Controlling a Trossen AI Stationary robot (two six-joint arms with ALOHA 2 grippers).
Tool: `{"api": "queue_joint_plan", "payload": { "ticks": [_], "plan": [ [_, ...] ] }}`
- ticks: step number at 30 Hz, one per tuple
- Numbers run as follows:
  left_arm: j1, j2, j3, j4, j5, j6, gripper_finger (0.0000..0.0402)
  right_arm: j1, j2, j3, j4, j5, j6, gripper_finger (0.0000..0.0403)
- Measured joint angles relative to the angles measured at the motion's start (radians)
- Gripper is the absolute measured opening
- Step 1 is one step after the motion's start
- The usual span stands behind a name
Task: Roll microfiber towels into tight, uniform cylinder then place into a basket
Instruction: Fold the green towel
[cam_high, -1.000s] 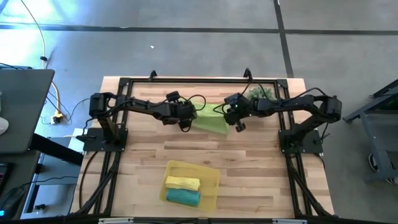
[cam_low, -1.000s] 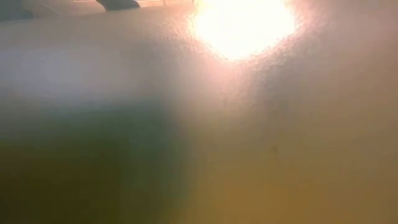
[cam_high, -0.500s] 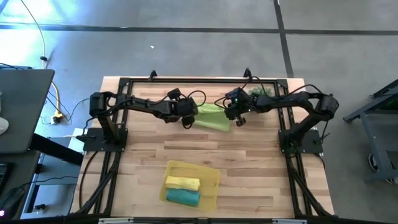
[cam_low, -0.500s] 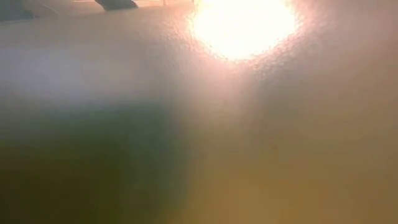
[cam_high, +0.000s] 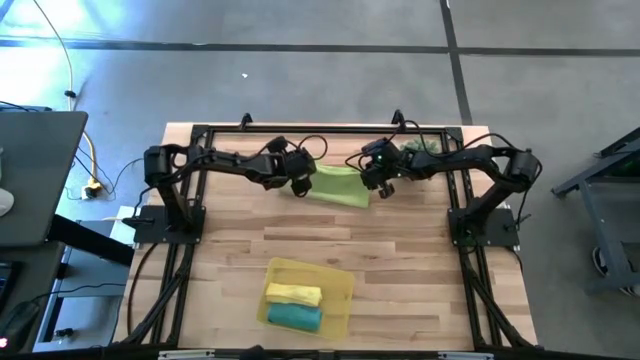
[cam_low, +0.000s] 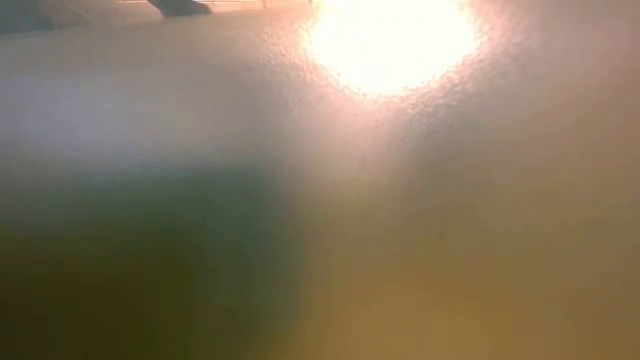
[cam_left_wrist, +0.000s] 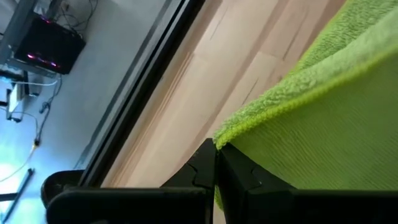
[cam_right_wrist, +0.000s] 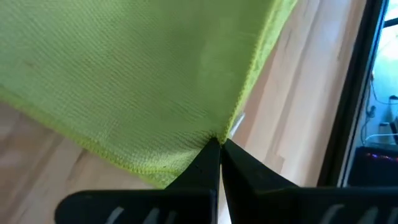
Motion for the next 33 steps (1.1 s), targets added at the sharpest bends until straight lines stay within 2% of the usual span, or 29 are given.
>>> {"api": "queue_joint_plan", "payload": {
  "ticks": [10, 18, 22, 29, 33],
  "plan": [
    [0.025, 0.006, 0.000, 0.041, 0.099, 0.010, 0.0000, 0.000, 0.014, 0.000, 0.009, 0.083, -0.034, 0.0000],
    [0.039, 0.006, 0.000, 0.056, 0.055, 0.036, 0.0000, 0.000, 0.014, 0.000, 0.019, 0.097, -0.035, 0.0000],
    [0.049, 0.006, 0.000, 0.056, 0.067, 0.034, 0.0000, 0.000, 0.014, 0.000, 0.028, 0.126, -0.034, 0.0000],
    [0.051, 0.006, 0.000, 0.056, 0.100, 0.027, 0.0000, 0.001, 0.014, 0.000, 0.058, 0.106, -0.026, 0.0002],
    [0.051, 0.006, 0.000, 0.056, 0.100, 0.026, 0.0000, 0.001, 0.014, 0.000, 0.068, 0.101, 0.011, 0.0031]
  ]
}}
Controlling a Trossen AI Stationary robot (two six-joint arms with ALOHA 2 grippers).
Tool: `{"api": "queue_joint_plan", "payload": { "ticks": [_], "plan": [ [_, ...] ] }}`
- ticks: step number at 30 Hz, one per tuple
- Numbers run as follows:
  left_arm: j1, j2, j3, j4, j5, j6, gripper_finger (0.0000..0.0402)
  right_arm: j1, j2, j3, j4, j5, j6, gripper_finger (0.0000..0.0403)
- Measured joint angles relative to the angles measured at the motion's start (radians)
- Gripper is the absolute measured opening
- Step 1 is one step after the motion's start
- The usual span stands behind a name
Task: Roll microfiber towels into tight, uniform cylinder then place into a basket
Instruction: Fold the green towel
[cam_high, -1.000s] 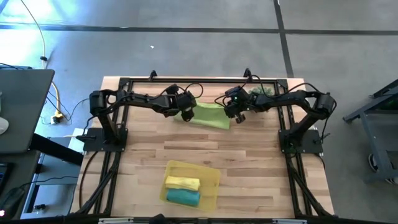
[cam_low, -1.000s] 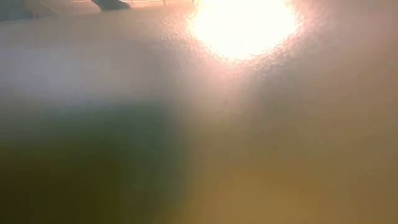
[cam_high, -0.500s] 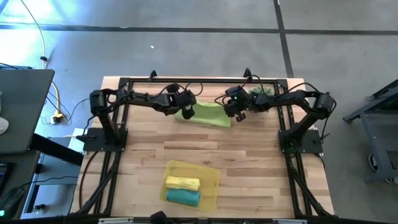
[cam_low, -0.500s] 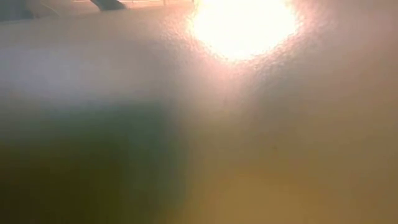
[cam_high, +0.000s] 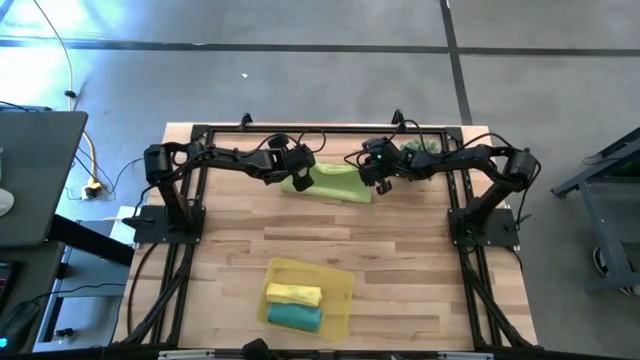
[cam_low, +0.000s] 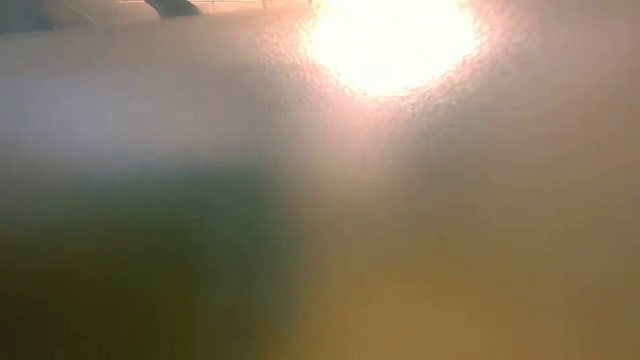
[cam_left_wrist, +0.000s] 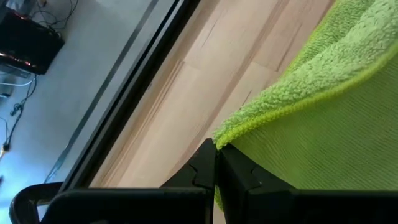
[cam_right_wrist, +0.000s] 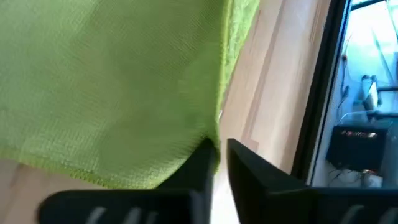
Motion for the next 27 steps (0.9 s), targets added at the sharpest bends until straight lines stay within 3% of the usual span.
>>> {"api": "queue_joint_plan", "payload": {
  "ticks": [3, 6, 9, 12, 15, 19, 21, 24, 27],
  "plan": [
    [0.000, 0.000, 0.000, 0.000, -0.001, 0.000, 0.0000, 0.000, 0.000, 0.000, -0.007, 0.033, 0.069, 0.0069],
    [0.000, 0.000, 0.000, 0.000, -0.001, 0.000, 0.0000, 0.000, 0.000, 0.000, -0.033, 0.158, 0.116, 0.0100],
    [0.000, 0.000, 0.000, 0.000, -0.001, 0.000, 0.0000, 0.004, -0.008, -0.001, -0.042, 0.310, 0.144, 0.0111],
    [0.000, 0.000, 0.000, -0.001, -0.001, 0.000, 0.0000, 0.024, -0.037, -0.001, -0.046, 0.357, 0.155, 0.0107],
    [0.000, 0.000, 0.000, -0.001, -0.001, 0.000, 0.0000, 0.055, -0.067, -0.001, -0.047, 0.279, 0.313, 0.0095],
    [0.000, 0.000, 0.000, -0.002, -0.001, 0.000, 0.0000, 0.085, -0.080, -0.001, -0.062, 0.002, 0.642, 0.0081],
    [0.000, 0.000, 0.000, -0.003, -0.001, 0.000, 0.0000, 0.098, -0.064, -0.004, -0.042, -0.070, 0.734, 0.0076],
    [0.000, 0.000, 0.000, -0.005, 0.000, 0.000, 0.0000, 0.108, -0.024, -0.006, -0.039, -0.081, 0.767, 0.0072],
    [0.000, 0.000, 0.000, -0.008, -0.001, 0.000, 0.0000, 0.102, 0.016, -0.006, -0.009, -0.012, 0.766, 0.0071]
  ]
}}
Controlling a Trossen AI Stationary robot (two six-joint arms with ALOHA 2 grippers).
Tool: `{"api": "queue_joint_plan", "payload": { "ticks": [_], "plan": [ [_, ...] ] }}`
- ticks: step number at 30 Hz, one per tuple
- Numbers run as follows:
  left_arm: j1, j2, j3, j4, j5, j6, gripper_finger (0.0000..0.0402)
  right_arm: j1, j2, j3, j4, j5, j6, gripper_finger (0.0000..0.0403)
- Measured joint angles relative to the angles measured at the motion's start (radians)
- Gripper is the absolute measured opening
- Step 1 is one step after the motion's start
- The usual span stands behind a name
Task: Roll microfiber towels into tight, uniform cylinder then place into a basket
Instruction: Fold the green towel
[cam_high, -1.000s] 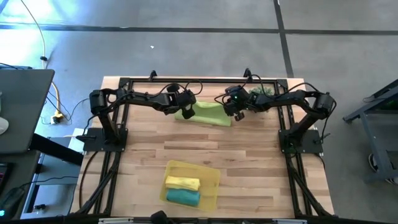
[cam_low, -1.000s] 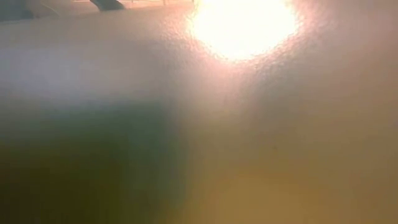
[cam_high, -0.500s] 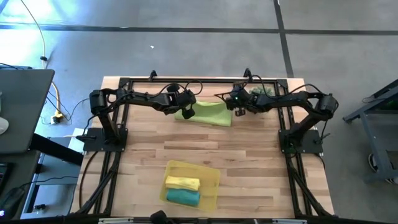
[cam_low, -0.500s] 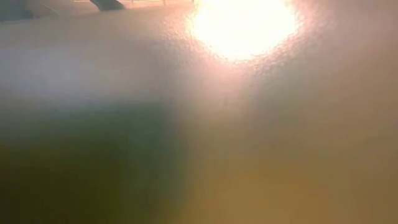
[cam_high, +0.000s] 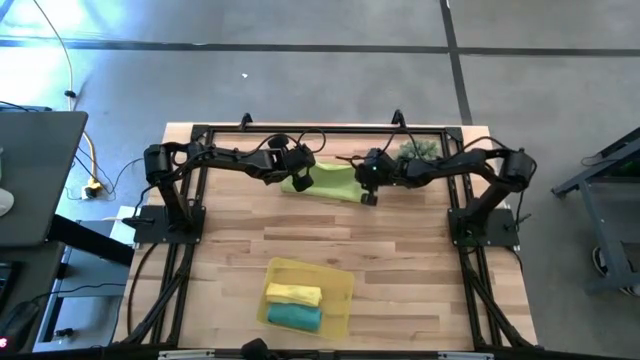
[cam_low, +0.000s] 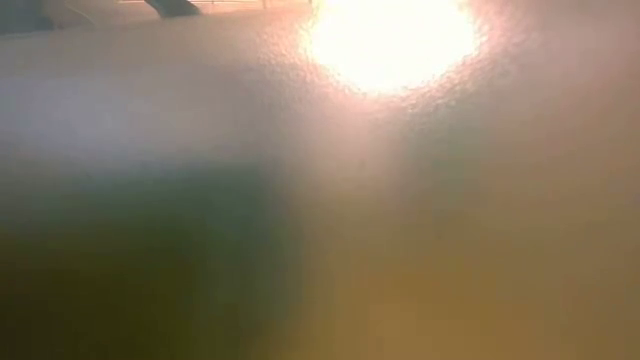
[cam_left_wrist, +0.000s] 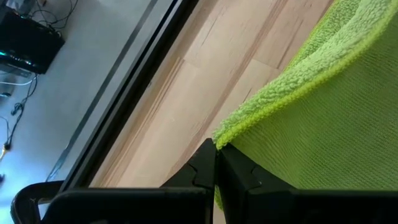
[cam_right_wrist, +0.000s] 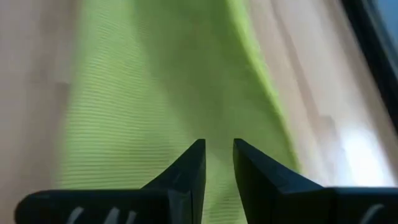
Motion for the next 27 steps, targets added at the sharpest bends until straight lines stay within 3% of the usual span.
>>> {"api": "queue_joint_plan", "payload": {
  "ticks": [12, 23, 25, 27],
  "plan": [
    [0.000, 0.000, 0.000, -0.005, -0.007, 0.000, 0.0015, -0.043, 0.110, 0.002, 0.077, 0.037, 0.008, 0.0071],
    [0.011, 0.000, 0.000, -0.081, -0.117, -0.101, 0.0129, -0.041, 0.140, 0.004, 0.106, 0.027, 0.008, 0.0071],
    [0.014, 0.000, 0.000, -0.094, -0.074, -0.159, 0.0144, -0.041, 0.141, 0.003, 0.108, 0.027, 0.008, 0.0071],
    [0.015, 0.000, 0.000, -0.101, 0.074, -0.203, 0.0151, -0.041, 0.141, 0.003, 0.108, 0.026, 0.008, 0.0071]
  ]
}}
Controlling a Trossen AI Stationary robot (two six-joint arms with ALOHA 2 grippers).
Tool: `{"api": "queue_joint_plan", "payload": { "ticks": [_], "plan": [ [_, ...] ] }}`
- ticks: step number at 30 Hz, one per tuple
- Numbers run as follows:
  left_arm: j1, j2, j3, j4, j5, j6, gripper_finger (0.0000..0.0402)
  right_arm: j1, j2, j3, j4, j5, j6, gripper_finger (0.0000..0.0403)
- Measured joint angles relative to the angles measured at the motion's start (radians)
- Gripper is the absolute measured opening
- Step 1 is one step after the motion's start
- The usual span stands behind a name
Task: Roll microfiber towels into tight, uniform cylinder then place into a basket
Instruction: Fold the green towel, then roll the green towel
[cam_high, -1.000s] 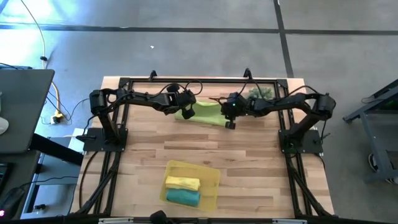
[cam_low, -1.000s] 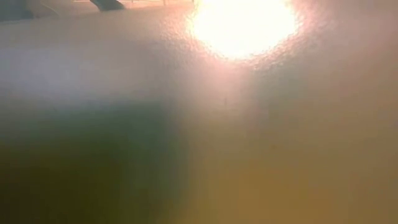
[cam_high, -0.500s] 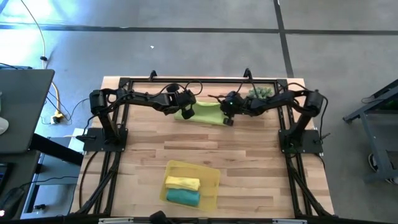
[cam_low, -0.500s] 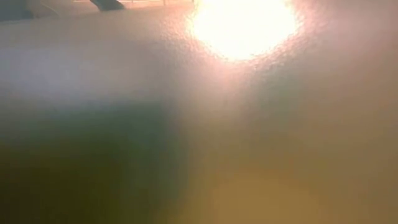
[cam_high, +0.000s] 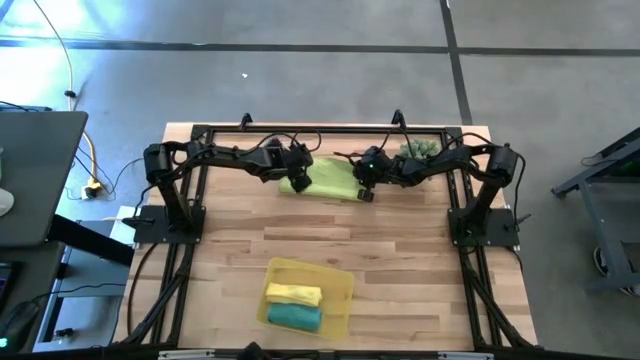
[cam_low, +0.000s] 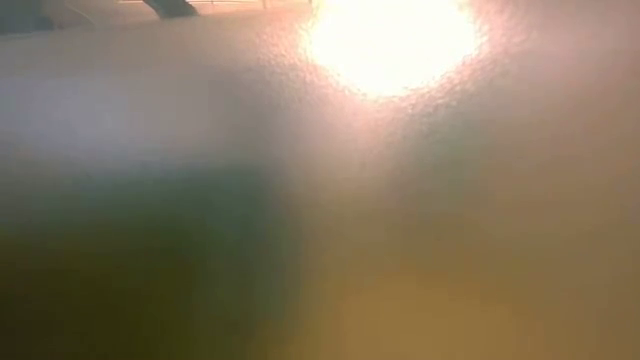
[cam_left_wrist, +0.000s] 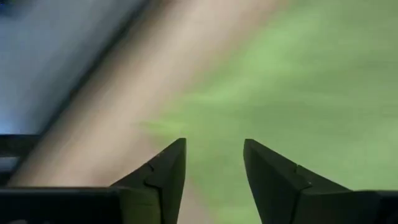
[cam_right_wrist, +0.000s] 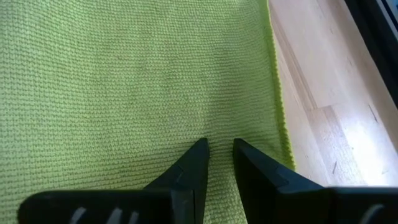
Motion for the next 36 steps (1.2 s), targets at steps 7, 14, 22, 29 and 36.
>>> {"api": "queue_joint_plan", "payload": {
  "ticks": [7, 14, 22, 29, 36],
  "plan": [
    [0.001, 0.043, 0.000, -0.015, 0.242, -0.016, 0.0140, 0.000, 0.001, -0.001, 0.001, 0.022, -0.008, 0.0071],
    [-0.004, 0.078, 0.003, -0.075, 0.355, -0.092, 0.0125, -0.008, 0.004, -0.002, 0.033, 0.041, -0.087, 0.0071],
    [-0.087, 0.079, 0.004, -0.066, 0.583, -0.248, 0.0120, -0.058, 0.008, -0.006, 0.224, 0.107, -0.299, 0.0071],
    [-0.158, 0.069, 0.018, 0.007, 0.626, -0.193, 0.0119, -0.068, -0.046, 0.044, 0.174, 0.215, -0.172, 0.0071],
    [-0.156, 0.031, 0.090, -0.008, 0.481, 0.059, 0.0119, 0.042, -0.159, 0.098, -0.233, 0.168, 0.490, 0.0071]
  ]
}}
